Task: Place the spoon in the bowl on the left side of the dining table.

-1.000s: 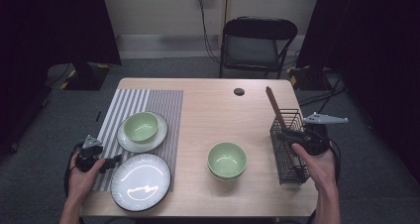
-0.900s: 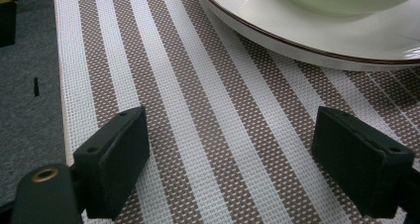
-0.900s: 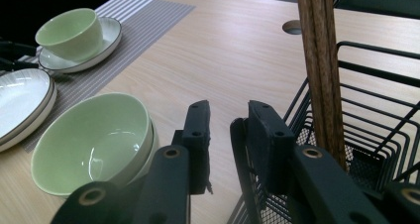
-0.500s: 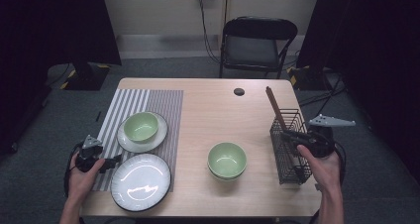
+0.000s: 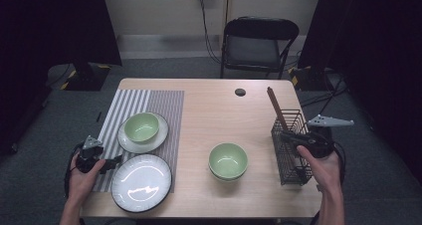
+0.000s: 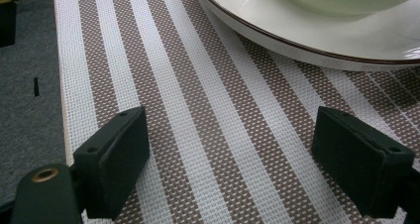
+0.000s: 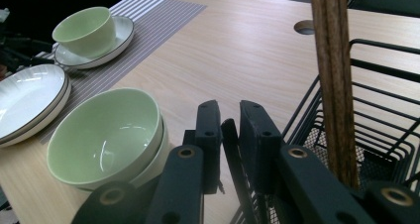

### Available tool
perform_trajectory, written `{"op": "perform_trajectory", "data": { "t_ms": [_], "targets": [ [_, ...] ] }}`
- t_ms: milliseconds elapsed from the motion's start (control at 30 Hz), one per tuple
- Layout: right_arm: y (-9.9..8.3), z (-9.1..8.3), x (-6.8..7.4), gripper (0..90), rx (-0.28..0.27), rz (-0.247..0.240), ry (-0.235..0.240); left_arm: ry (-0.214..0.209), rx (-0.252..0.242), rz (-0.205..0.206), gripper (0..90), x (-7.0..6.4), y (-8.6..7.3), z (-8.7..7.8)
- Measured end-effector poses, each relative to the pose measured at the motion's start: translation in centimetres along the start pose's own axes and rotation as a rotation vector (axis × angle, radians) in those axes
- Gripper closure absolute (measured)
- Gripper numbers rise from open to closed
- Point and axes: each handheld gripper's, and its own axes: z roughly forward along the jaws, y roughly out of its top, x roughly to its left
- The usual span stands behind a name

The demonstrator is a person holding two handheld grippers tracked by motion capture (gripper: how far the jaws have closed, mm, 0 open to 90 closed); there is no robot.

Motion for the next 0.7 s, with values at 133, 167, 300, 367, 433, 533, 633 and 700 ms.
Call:
{"op": "perform_trajectory", "data": {
  "t_ms": [133, 167, 300, 367, 433, 533, 633, 700],
  "targets": [
    [0.0, 0.0, 0.1, 80.0, 0.007, 0.002, 0.007, -0.001, 0.0, 0.0, 14.3, 0.0, 0.0, 0.0],
    [-0.1, -0.1, 0.1, 80.4, 0.008, 0.002, 0.015, 0.001, 0.0, 0.001, 14.3, 0.0, 0.0, 0.0],
    [-0.3, -0.5, 0.2, 81.6, 0.009, -0.001, 0.03, 0.0, 0.0, 0.001, 14.3, 0.0, 0.0, 0.0],
    [-0.6, -0.8, 0.5, 81.4, 0.004, -0.004, 0.037, 0.0, 0.0, 0.001, 14.3, 0.0, 0.0, 0.0],
    [-0.8, -1.0, 0.6, 81.3, 0.003, -0.006, 0.044, 0.0, 0.0, 0.001, 14.3, 0.0, 0.0, 0.0],
    [-1.0, -1.1, 0.6, 80.9, 0.003, -0.008, 0.045, -0.001, -0.001, 0.0, 14.3, 0.0, 0.0, 0.0],
    [-1.3, -1.2, 0.8, 79.7, 0.015, -0.015, 0.036, 0.0, 0.0, 0.001, 14.3, 0.0, 0.0, 0.0],
    [-1.5, -1.3, 0.8, 79.2, 0.013, -0.018, 0.04, 0.001, 0.0, 0.001, 14.3, 0.0, 0.0, 0.0]
  ]
}}
